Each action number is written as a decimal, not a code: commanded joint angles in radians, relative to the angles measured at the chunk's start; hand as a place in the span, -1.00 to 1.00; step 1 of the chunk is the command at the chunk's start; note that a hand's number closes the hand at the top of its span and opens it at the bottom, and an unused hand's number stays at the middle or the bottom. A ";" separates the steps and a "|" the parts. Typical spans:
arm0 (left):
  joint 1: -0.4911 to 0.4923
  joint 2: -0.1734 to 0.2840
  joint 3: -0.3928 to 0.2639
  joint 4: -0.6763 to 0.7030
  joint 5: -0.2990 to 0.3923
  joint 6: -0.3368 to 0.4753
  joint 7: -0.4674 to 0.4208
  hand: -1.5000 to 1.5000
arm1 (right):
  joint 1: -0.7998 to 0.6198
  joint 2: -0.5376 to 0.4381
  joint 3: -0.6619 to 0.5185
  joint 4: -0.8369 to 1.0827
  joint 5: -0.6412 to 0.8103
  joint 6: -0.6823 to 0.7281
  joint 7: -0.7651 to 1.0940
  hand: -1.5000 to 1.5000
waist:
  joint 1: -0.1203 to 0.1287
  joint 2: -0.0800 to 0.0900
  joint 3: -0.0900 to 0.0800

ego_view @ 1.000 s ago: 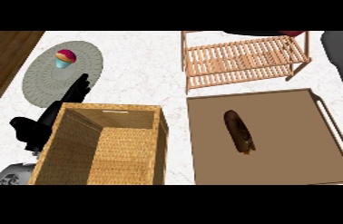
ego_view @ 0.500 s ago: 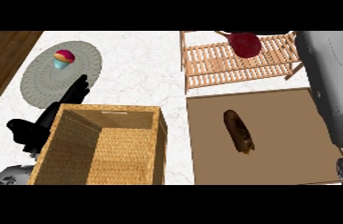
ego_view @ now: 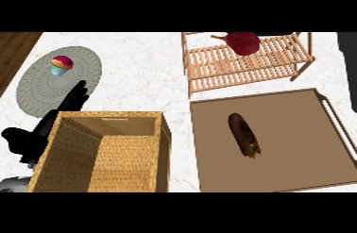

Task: Pick the pear from the tray and place it in the tiered shelf

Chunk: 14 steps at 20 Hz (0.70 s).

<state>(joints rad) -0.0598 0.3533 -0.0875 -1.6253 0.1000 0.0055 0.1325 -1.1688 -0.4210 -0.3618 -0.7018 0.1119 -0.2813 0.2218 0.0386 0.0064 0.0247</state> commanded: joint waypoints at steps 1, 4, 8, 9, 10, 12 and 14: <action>0.052 -0.041 -0.055 0.138 -0.039 -0.007 -0.030 0.00 | 0.002 -0.089 -0.066 0.033 0.008 -0.097 -0.040 -1.00 | -0.027 0.018 -0.026; 0.088 -0.039 -0.059 0.102 -0.031 -0.018 -0.011 0.00 | 0.067 -0.154 -0.124 0.043 -0.010 -0.134 -0.041 -1.00 | -0.043 0.008 -0.024; 0.102 -0.044 -0.042 0.140 -0.032 -0.023 -0.029 0.00 | 0.131 -0.253 -0.130 0.049 -0.020 -0.027 -0.004 -1.00 | -0.067 0.001 -0.026; 0.113 -0.028 -0.026 0.101 -0.015 -0.033 -0.011 0.00 | 0.194 -0.278 -0.156 0.048 -0.047 0.021 -0.036 -1.00 | -0.067 -0.003 -0.024; 0.160 -0.038 -0.044 0.102 -0.050 -0.022 -0.059 0.00 | 0.176 -0.331 -0.169 0.054 -0.057 0.062 -0.024 -1.00 | -0.058 -0.002 -0.024; 0.119 -0.078 -0.052 0.106 -0.059 0.017 -0.032 0.00 | 0.235 -0.329 -0.188 0.037 -0.093 0.127 -0.086 -1.00 | -0.070 -0.003 -0.024; 0.130 -0.052 -0.024 0.103 -0.034 -0.015 -0.041 0.00 | 0.299 -0.375 -0.219 0.057 -0.115 0.192 -0.148 -1.00 | -0.066 0.000 -0.023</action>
<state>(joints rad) -0.0066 0.3524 -0.0442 -1.6332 0.0959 -0.0018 0.1106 -0.9633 -0.7311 -0.5343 -0.6525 0.0422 -0.1957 0.1472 -0.0154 -0.0136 0.0258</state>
